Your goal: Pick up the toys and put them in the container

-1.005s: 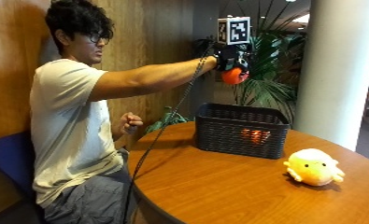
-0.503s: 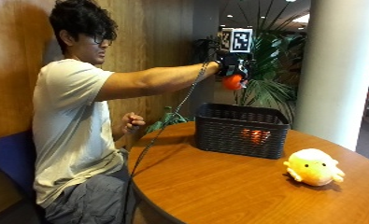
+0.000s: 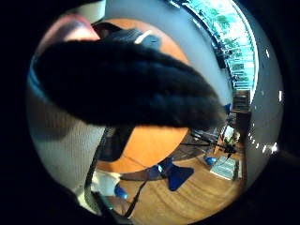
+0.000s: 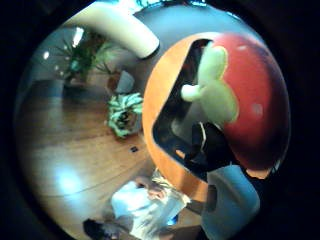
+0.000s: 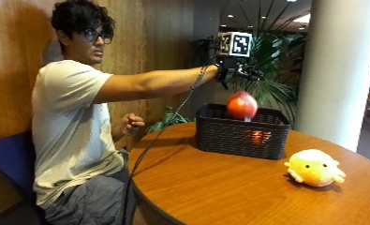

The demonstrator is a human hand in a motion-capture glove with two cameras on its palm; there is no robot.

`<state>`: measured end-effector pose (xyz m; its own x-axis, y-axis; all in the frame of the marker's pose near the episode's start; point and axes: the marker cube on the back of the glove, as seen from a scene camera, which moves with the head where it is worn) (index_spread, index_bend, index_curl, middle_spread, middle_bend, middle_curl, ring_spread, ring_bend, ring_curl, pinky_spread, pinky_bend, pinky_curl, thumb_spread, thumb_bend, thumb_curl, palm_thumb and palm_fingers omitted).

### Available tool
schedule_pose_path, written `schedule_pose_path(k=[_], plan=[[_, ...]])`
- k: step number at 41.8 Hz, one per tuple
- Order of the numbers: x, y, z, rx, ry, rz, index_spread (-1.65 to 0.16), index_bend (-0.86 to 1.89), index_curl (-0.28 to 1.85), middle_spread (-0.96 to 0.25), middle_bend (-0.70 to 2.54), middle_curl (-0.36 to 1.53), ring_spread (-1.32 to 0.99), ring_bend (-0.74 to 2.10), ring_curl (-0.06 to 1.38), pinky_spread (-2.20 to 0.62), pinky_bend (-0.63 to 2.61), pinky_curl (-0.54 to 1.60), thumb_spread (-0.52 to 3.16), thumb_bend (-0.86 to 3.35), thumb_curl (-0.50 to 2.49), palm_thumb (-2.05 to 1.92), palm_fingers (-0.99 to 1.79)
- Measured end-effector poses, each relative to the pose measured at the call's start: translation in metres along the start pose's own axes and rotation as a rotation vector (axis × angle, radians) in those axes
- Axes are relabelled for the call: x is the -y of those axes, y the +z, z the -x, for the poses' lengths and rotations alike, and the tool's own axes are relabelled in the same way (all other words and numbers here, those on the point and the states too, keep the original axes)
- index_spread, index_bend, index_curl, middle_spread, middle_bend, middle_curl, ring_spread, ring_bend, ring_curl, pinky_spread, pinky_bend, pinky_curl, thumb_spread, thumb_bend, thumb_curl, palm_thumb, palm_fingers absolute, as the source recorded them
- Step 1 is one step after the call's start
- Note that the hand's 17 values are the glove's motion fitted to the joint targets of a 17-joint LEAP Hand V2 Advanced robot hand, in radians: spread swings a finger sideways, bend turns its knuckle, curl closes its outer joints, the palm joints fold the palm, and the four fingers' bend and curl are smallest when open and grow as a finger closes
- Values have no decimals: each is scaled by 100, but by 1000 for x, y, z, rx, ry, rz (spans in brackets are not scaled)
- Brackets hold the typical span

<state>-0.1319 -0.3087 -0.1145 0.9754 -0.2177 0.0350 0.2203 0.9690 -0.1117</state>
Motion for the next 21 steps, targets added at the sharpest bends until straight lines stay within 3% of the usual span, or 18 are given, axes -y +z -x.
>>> schedule_pose_path(k=[2,8,21], plan=[[0,1,1,2,-1,-3,-32,15,73,-23,29,84,-27,66,69,-8,150,49,94,15,109,41,-42],[-1,4,0,11,12,9,-29,11,65,-12,16,74,-13,42,61,1,142,45,107,11,97,38,-32],[-9,16,-14,5,9,21,-27,13,53,-2,11,57,1,24,51,9,128,38,123,7,77,38,-20]])
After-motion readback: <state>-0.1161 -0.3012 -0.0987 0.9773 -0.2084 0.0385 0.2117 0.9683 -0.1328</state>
